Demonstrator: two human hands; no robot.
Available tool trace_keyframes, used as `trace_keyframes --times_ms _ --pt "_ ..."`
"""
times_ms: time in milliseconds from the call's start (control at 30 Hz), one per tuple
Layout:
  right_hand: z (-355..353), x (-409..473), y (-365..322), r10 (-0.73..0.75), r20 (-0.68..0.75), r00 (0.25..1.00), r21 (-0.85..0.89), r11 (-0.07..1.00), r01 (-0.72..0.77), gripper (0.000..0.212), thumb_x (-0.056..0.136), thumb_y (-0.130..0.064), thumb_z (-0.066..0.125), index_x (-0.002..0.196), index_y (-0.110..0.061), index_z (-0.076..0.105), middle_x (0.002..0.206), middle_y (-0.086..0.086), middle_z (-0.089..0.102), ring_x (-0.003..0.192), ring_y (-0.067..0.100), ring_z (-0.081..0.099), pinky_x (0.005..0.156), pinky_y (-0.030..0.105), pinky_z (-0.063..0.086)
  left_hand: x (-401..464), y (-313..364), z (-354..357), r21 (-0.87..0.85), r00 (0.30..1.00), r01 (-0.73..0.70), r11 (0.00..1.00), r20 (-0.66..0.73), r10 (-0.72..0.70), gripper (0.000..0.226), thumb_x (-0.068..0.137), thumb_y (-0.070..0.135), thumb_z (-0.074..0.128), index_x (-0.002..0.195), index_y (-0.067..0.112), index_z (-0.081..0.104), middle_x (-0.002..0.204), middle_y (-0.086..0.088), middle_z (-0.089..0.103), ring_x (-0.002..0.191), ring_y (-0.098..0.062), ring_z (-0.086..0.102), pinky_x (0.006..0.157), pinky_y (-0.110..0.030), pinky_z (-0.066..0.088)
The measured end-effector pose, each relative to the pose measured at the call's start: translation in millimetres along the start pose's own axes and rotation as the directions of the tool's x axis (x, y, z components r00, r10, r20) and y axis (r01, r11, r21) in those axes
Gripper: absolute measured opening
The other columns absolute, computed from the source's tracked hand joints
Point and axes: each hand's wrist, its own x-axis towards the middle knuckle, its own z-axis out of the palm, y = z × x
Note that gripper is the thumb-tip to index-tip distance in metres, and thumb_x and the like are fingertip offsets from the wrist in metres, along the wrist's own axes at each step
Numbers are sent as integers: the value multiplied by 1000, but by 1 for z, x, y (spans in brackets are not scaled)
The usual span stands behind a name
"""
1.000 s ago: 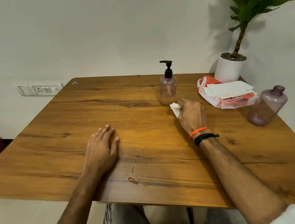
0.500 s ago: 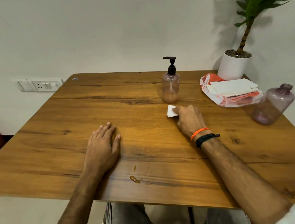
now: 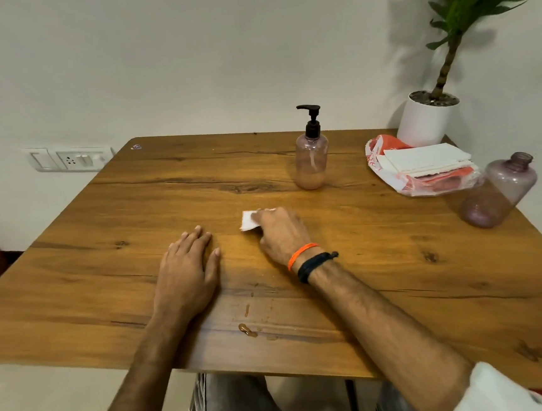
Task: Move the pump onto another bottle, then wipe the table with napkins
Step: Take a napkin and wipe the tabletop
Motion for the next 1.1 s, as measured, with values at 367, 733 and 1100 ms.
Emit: trace_keyframes --times_ms 367,733,1100 --pt "-20 47 63 131 -74 989 142 983 -120 56 85 8 46 131 -19 59 117 19 65 102 34 63 88 32 54 1 -4 2 -2 1000 -26 1000 1 26 53 96 43 37 139 14 48 153 -5 38 143 -23 30 117 -42 22" --pt "4 -25 24 -313 145 938 185 940 285 58 86 5 45 137 -21 53 146 2 48 135 22 44 115 32 31 0 -2 3 15 1000 0 1000 -7 0 46 99 35 43 140 14 48 153 -4 38 143 -22 29 118 -40 20" --pt "-48 -47 58 53 -153 987 378 926 9 53 85 5 46 121 -28 66 113 -1 72 103 15 64 84 14 42 -15 -3 -1 -4 999 -37 999 27 37 42 100 27 42 139 14 48 153 -6 38 143 -24 30 118 -42 21"
